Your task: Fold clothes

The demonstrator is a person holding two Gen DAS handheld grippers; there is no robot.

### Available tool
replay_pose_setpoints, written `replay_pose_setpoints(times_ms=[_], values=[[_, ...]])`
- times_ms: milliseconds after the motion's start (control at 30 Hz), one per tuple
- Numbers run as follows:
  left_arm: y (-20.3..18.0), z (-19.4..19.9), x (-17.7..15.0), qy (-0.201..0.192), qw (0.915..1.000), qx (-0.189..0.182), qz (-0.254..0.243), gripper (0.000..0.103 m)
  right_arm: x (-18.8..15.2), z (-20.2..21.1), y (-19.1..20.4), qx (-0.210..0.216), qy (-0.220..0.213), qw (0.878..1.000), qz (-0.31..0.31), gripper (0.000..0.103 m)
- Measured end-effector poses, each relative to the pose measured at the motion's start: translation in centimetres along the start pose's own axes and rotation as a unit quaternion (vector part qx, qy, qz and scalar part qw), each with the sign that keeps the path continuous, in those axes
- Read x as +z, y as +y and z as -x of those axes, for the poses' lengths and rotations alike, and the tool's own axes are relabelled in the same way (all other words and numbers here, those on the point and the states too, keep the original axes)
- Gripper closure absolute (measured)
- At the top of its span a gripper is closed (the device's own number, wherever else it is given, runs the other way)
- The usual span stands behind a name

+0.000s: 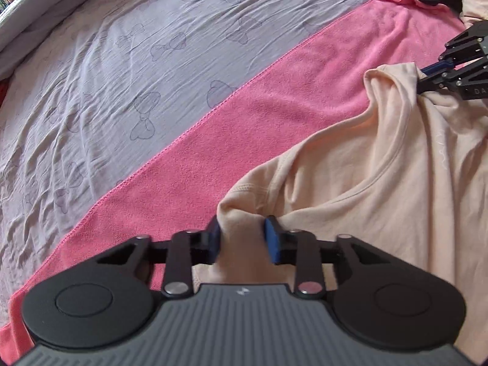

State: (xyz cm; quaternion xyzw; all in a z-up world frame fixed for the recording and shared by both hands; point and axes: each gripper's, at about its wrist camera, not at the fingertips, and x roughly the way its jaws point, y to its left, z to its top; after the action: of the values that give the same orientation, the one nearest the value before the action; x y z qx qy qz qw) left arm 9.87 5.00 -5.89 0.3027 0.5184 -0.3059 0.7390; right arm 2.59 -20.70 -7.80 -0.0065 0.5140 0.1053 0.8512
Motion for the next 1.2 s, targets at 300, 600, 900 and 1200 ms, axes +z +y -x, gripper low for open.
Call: replay_pose_setpoints(times_ms=[300, 600, 900, 1200], values=[[2.3, 0.7, -1.0, 0.001, 0.9981, 0.029, 0.055, 0.099, 3.1, 1.7, -0.8, -0.042, -0.037, 0.998, -0.002, 0.093], [3.5, 0.0, -1.5, 0.005, 0.9921, 0.054, 0.113, 0.097, 3.9, -0.5, -1.5, -0.057, -0.032, 0.997, -0.044, 0.093], [3.3, 0.5, -1.9, 0.0, 0.988, 0.073, 0.137, 0.084, 2.4, 2.5, -1.5, -0.057, -0.077, 0.992, -0.076, 0.06], [1.2, 2.4, -3.9, -0.011, 0.977, 0.14, 0.161, 0.044, -1.4, 6.5, 0.6, -0.062, -0.099, 0.989, -0.087, 0.037]])
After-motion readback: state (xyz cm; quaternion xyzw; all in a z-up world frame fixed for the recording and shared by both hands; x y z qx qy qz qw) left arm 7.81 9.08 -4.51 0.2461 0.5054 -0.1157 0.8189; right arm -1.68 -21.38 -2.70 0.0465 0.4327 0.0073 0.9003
